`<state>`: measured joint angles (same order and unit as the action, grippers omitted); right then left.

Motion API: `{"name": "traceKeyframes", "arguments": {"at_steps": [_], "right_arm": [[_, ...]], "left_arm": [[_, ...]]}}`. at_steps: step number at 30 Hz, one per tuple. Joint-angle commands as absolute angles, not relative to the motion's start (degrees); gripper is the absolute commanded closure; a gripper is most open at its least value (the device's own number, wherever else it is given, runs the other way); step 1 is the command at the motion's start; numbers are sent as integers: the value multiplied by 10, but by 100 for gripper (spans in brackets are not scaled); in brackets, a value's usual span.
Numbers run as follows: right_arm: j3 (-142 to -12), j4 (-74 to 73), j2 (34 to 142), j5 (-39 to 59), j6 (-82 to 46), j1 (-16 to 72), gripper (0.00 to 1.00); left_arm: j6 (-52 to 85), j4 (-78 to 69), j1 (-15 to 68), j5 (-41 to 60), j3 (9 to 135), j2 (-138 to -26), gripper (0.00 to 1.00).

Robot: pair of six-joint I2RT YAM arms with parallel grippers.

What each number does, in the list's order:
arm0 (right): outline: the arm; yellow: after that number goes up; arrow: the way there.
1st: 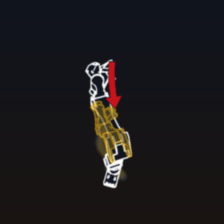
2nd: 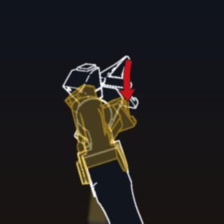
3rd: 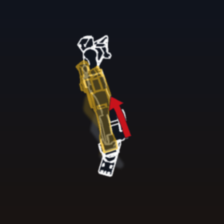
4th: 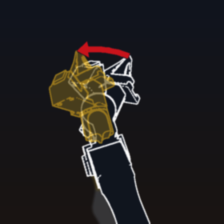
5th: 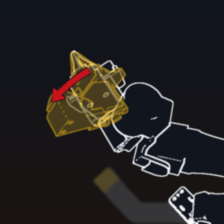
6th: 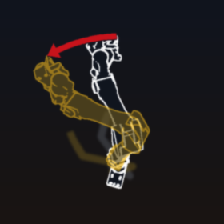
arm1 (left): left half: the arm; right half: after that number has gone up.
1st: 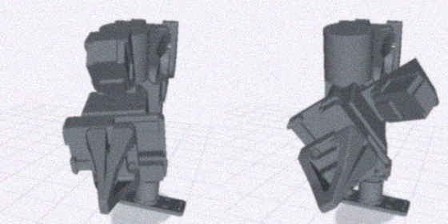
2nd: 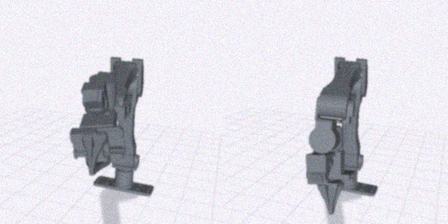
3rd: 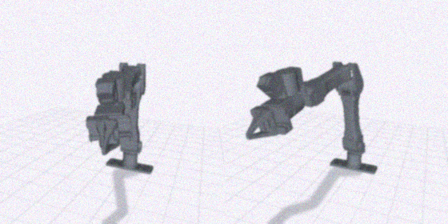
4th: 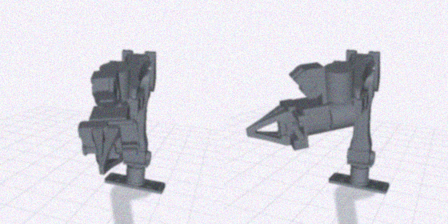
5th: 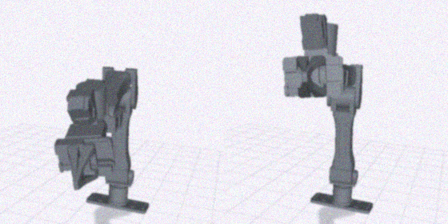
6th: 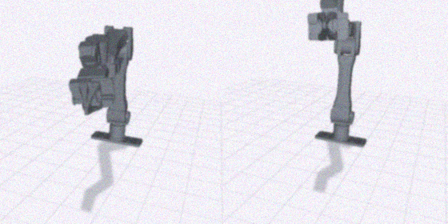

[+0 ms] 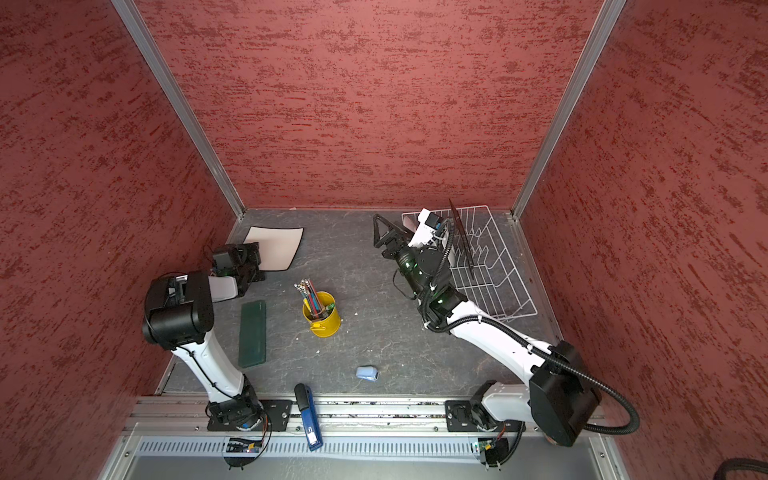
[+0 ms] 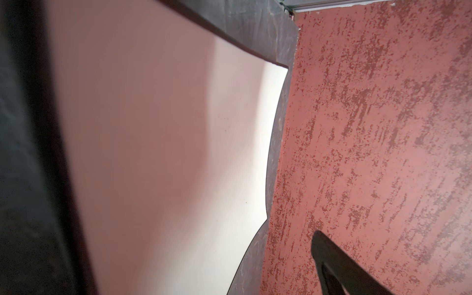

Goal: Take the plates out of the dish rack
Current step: 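Open the left gripper to release the plate while the right gripper hovers over the rack, then close the right gripper on the dark square plate while the left gripper lifts away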

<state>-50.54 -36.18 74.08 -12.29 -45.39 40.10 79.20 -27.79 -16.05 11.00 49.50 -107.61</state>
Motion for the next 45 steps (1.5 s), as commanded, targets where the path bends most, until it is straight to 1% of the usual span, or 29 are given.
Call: {"name": "traceKeyframes", "arguments": {"at_steps": [1, 6, 15, 26, 28, 32, 39, 43, 45], "right_arm": [[-499, -377, 726, -137, -452, 404, 12], [-497, -376, 724, -137, -452, 404, 11], [-482, -380, 707, -148, -454, 404, 11], [-458, -371, 673, -157, -460, 404, 11], [-461, -349, 667, -164, -460, 405, 11], [-495, -249, 668, -173, -434, 404, 11], [-529, -170, 668, -177, -369, 404, 9], [-541, -149, 663, -187, -333, 403, 8], [-565, -101, 663, -189, -305, 398, 7]], "left_arm": [[786, -292, -157, 105, 495, -1048, 4], [782, -279, -157, 98, 482, -1039, 3], [757, -200, -160, 79, 476, -1009, 0], [758, -158, -164, 68, 454, -968, 0], [758, -159, -163, 65, 450, -957, 1], [746, -171, -162, 70, 440, -939, 1], [733, -146, -158, 78, 422, -902, 1], [729, -148, -160, 87, 407, -886, 1], [712, -150, -159, 87, 402, -867, 1]]}}
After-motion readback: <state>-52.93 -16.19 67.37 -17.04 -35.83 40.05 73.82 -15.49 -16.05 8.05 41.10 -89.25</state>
